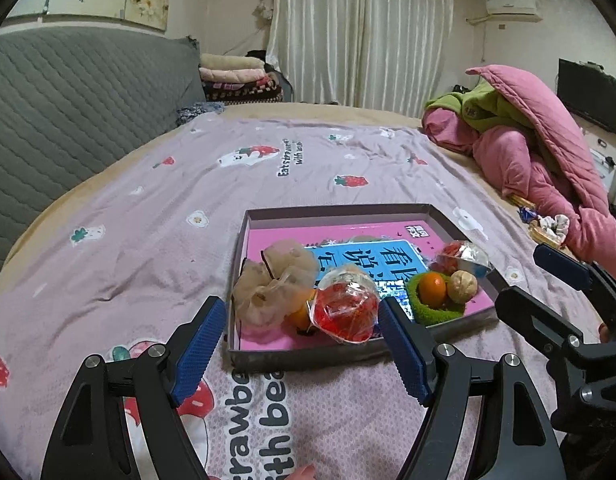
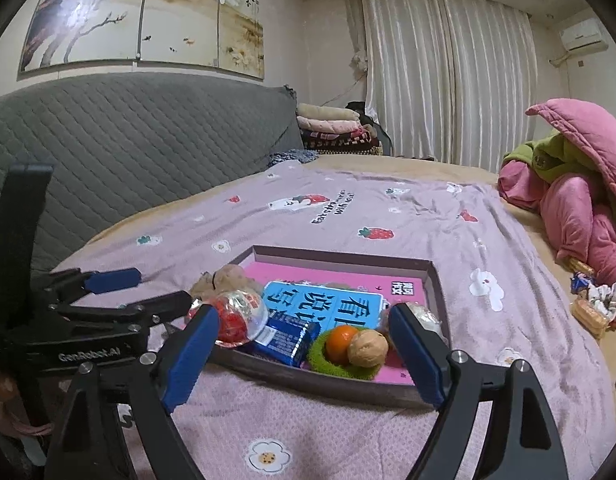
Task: Organize objects
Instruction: 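Open both tools and withdraw them back from the tray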
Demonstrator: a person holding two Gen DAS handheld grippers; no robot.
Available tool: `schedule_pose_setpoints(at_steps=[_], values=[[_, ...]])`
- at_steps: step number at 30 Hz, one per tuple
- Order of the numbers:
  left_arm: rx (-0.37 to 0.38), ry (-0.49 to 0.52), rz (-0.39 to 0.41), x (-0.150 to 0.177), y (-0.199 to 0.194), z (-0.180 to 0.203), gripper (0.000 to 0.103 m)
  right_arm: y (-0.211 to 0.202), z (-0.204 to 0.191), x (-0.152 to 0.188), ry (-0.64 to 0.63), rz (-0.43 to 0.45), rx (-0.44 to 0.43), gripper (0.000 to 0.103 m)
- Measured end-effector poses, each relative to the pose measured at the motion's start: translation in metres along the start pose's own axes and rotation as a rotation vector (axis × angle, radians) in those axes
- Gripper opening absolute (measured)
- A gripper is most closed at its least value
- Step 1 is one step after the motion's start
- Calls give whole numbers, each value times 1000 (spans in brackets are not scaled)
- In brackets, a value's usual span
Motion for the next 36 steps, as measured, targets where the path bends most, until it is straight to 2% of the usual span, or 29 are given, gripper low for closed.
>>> schedule_pose_setpoints(at_steps=[5,15,36], values=[[12,-12,5,6,-7,2,79,-5,2,4,8,3,6,86],[-9,-2,15,22,-20,9,80,-11,0,24,32,-30,18,86],[25,-18,-75,59,-18,16,80,-15,12,64,91,-122,68,86]])
Point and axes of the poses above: each gripper's, at about its wrist camera, not at the fingertips, and y roughly the way its jaws point, z to its right, x to its underside, the point moved 8 cm from there along y, roughly the way its jaws point, and after that the axes turned 10 degrees about y, right-handed, at the moved point
